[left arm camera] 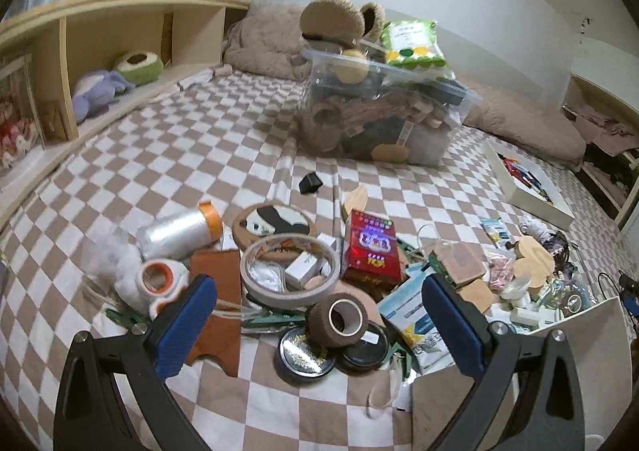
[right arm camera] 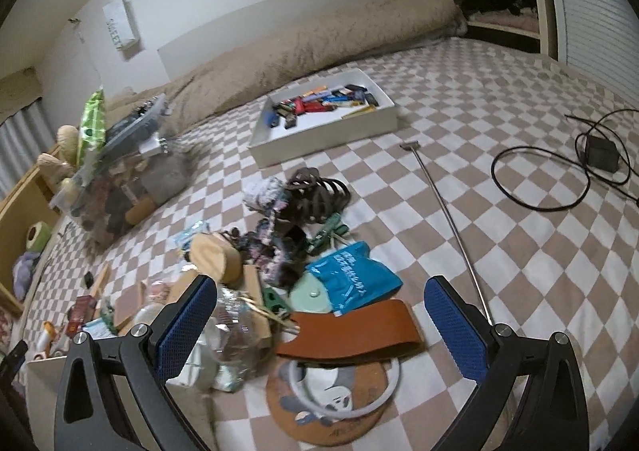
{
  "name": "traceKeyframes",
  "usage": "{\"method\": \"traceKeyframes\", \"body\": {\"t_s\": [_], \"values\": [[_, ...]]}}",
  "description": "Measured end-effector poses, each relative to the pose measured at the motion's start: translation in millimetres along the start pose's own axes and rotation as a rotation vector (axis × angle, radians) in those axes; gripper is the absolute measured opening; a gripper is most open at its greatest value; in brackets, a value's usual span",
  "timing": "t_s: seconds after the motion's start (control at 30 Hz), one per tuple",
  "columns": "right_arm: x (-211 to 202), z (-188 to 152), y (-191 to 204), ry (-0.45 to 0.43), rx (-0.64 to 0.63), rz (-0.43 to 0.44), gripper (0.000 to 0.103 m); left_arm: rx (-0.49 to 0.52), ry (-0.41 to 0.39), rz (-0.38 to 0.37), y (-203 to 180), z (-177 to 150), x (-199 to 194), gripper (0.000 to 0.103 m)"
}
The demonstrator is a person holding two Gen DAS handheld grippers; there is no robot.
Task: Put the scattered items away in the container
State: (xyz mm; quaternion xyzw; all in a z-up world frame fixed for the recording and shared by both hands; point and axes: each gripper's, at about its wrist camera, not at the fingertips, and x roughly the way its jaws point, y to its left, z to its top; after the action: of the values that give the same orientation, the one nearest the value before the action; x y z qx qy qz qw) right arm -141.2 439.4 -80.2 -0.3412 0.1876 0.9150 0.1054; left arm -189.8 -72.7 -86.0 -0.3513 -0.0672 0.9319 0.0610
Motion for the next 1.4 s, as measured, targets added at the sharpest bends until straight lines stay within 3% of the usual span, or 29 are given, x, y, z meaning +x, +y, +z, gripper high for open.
{"method": "traceKeyframes", "body": {"t_s": [0.23, 0.47, 0.83, 1.03, 1.4], "values": [[14.0, -13.3, -16.0, 0.042, 0.080, 0.061, 0.103, -0.067, 0.036, -0.025, 15.9, -10.6, 17.6, 0.103], [18.2, -22.7, -23.9, 0.064, 0.115, 0.029, 0.103, -0.051, 0.049, -0.006, 14.6, -24.1, 25.6, 0.103], [36.6, -28.8, -15.1, 0.114, -0.025, -0.116, 0.103, 0.057, 0.053, 0.022, -4.0, -32.6, 29.9, 0.103], [54.0, -30.0, -9.5, 0.166, -0.088, -0.120, 0.103, 0.032, 0.064, -0.005, -1.3, -33.1, 31.8, 0.103], [64.2, -36.9, 8.9, 0.167, -0.192, -0.156, 0.103, 0.035, 0.071, 0.001, -1.2, -34.5, 33.3, 0.103]]}}
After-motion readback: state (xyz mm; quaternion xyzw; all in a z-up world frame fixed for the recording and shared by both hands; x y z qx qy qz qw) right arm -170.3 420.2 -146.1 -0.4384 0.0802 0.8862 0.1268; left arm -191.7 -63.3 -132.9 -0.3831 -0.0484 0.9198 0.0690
